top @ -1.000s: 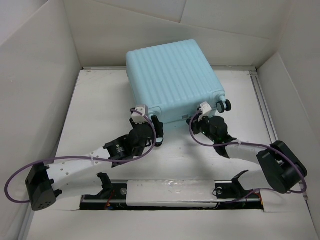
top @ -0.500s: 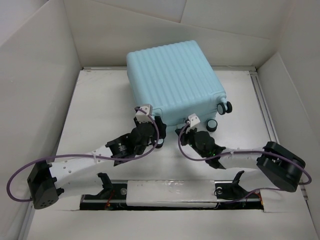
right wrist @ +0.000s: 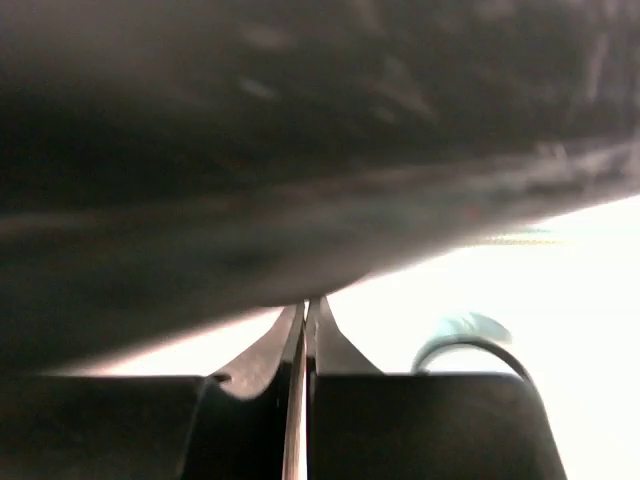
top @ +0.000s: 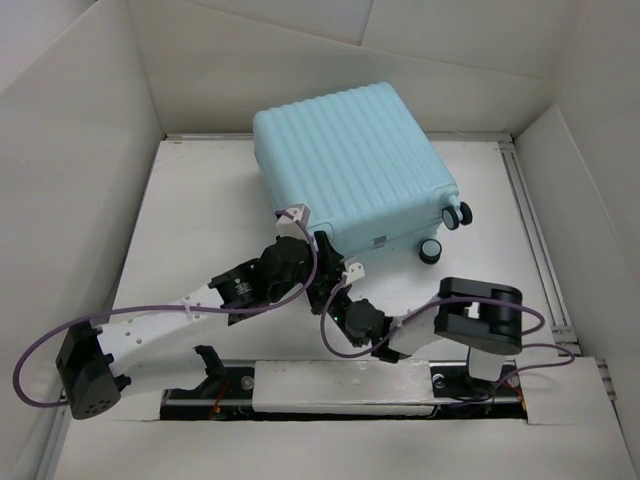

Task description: Pack the luggage

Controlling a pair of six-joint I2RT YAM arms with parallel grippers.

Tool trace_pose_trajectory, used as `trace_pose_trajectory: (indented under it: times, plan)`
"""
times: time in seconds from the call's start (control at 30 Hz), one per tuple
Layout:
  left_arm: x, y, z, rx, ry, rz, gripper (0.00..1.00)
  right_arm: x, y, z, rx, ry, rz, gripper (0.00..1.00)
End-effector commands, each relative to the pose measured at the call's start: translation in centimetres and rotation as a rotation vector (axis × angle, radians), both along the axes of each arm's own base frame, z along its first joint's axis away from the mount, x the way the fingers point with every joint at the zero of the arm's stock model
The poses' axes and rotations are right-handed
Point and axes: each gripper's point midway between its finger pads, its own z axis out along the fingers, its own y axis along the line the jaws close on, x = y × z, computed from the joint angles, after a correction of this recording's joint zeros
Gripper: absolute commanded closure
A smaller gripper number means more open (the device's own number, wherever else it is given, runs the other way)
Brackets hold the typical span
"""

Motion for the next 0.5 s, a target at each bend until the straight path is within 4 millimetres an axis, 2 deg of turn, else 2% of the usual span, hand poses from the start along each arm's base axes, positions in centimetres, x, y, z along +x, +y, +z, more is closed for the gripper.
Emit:
trace_pose_trajectory:
  times: [0.0,0.03,0.07,0.17,0.2,0.3,0.33,0.37,0.4,0.43,0.47]
  plan:
    - [-4.6,-5.4,16.4,-0.529,-0.185,-0.317,1.0,-6.4,6.9,8.1,0.424,-0.077,0.304,1.0]
    - [-4.9,-5.5,16.7,-0.549,-0.177,-0.332,1.0,-6.2,7.6,8.9,0.473,-0.077,0.297,1.0]
    - [-5.2,-5.6,17.0,-0.567,-0.171,-0.344,1.0,-6.0,8.3,8.0,0.482,-0.069,0.289,1.0]
    - [-5.5,-6.4,17.5,-0.615,-0.145,-0.371,1.0,-5.2,10.4,8.1,0.493,-0.055,0.265,1.0]
    - [-5.5,-6.4,17.2,-0.615,-0.145,-0.371,1.0,-4.9,10.9,7.4,0.487,-0.041,0.254,1.0]
    - [-5.6,-6.7,17.0,-0.647,-0.13,-0.379,1.0,-4.2,10.7,7.2,0.546,-0.026,0.209,1.0]
    - [-6.2,-6.9,17.5,-0.671,-0.125,-0.402,1.0,-4.2,10.5,7.7,0.568,-0.032,0.21,1.0]
    - [-6.1,-7.1,17.4,-0.671,-0.125,-0.402,1.0,-4.6,10.4,7.2,0.566,-0.027,0.208,0.99]
    - [-6.1,-7.1,17.4,-0.671,-0.125,-0.402,1.0,-4.4,9.7,6.8,0.56,-0.021,0.188,0.83]
    - [-6.0,-7.2,18.3,-0.666,-0.146,-0.406,1.0,-5.0,9.4,6.6,0.553,-0.011,0.187,0.72]
    - [-5.5,-7.1,17.5,-0.618,-0.135,-0.374,1.0,-5.4,8.9,6.3,0.542,-0.004,0.185,0.61]
